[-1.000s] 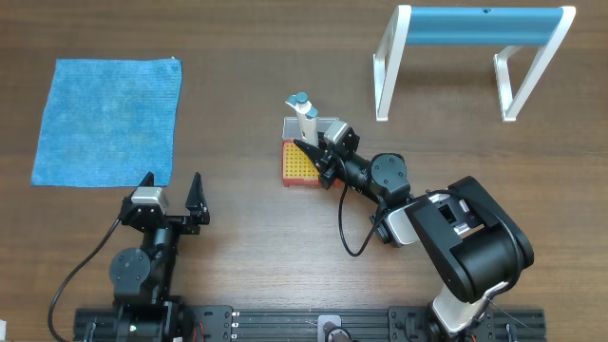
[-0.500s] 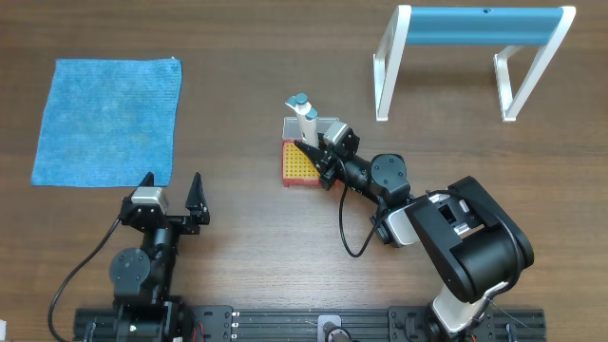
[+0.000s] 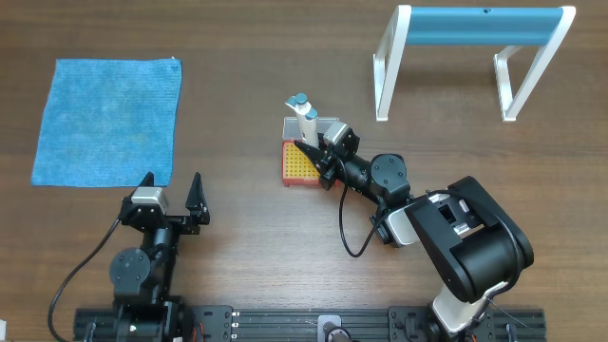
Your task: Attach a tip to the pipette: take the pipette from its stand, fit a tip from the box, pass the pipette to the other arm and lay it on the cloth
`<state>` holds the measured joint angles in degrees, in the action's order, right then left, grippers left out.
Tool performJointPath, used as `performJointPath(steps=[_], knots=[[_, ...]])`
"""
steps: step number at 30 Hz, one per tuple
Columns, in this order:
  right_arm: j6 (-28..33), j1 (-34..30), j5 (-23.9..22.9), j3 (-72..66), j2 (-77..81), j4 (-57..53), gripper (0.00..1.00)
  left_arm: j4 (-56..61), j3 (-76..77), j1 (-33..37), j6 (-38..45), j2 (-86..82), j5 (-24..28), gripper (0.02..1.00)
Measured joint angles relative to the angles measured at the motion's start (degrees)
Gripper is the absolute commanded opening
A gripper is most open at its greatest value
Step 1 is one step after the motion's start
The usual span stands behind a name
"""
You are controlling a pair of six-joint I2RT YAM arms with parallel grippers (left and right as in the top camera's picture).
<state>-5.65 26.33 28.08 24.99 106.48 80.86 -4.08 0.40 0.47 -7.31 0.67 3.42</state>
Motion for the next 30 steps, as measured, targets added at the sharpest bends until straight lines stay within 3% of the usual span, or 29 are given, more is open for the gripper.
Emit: performJointPath(steps=[30], knots=[[1.86, 0.0, 0.59, 1.2, 0.07, -3.48, 0.077, 0.0, 0.0, 0.0, 0.0, 0.0, 0.0, 0.869]])
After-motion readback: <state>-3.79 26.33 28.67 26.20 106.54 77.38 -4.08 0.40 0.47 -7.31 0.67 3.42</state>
